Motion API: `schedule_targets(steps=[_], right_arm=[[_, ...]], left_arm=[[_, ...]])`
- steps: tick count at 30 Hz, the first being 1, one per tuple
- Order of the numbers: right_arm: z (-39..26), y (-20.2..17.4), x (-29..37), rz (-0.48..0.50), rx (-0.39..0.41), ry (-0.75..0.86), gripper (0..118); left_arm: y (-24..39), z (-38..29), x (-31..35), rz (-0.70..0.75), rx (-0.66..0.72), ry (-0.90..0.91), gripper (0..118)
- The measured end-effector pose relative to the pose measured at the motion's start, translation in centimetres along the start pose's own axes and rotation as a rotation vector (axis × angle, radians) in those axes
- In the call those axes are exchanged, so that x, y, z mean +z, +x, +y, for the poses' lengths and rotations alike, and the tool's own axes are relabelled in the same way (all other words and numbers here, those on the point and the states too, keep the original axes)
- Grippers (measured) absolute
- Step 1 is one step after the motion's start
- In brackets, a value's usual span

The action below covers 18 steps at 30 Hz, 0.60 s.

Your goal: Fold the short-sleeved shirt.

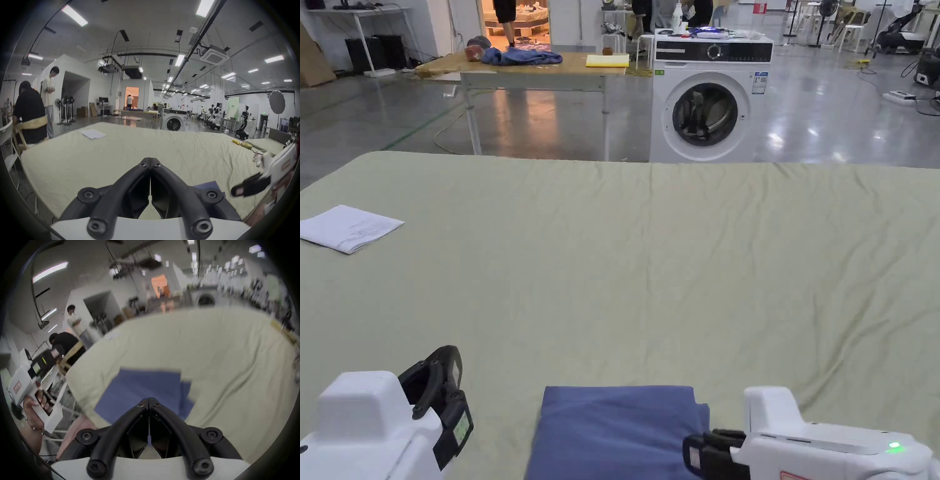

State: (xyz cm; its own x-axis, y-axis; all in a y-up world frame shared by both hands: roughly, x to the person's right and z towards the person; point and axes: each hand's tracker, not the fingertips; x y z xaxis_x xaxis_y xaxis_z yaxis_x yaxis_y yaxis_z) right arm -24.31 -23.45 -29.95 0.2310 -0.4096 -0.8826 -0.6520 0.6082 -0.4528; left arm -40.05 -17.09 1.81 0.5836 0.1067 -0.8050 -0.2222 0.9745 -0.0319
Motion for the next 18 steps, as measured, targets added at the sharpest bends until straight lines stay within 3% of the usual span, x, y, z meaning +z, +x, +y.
schedule_targets(steps=[3, 6, 7, 8, 10, 11, 13, 16, 18], right_arm=[[-1.6, 2.1, -2.7, -0.07, -0.054, -0.144, 0], [-1.9, 3.5, -2.2, -0.001, -0.165, -0.093, 0], [-1.7, 3.9, -2.1, 0.01, -0.2, -0.106, 0], [-1.7, 4.1, -2.1, 0.016, -0.215, -0.108, 0], [-2.0, 4.0, -2.1, 0.015, -0.19, -0.101, 0], [-2.1, 3.9, -2.1, 0.015, -0.173, -0.094, 0], [-2.2, 3.8, -2.0, 0.012, -0.152, -0.085, 0], [-2.4, 3.7, -2.0, 0.011, -0.18, -0.077, 0], [-2.4, 3.7, -1.9, 0.012, -0.222, -0.081, 0]], left_arm=[[-2.3, -0.6, -1.6, -0.089, 0.087, -0.127, 0], [-5.6, -1.6, -4.5, -0.215, 0.266, -0.3, 0], [-7.0, -2.1, -5.8, -0.328, 0.372, -0.384, 10], [-8.1, -2.8, -7.2, -0.423, 0.495, -0.461, 32], [-9.8, -4.9, -10.0, -0.575, 0.674, -0.602, 88], [-10.2, -6.1, -11.3, -0.66, 0.716, -0.669, 94], [-10.0, -8.0, -13.2, -0.756, 0.787, -0.773, 94], [-9.9, -10.6, -16.5, -0.752, 0.783, -0.862, 93], [-9.2, -11.0, -18.2, -0.916, 0.834, -0.85, 93]])
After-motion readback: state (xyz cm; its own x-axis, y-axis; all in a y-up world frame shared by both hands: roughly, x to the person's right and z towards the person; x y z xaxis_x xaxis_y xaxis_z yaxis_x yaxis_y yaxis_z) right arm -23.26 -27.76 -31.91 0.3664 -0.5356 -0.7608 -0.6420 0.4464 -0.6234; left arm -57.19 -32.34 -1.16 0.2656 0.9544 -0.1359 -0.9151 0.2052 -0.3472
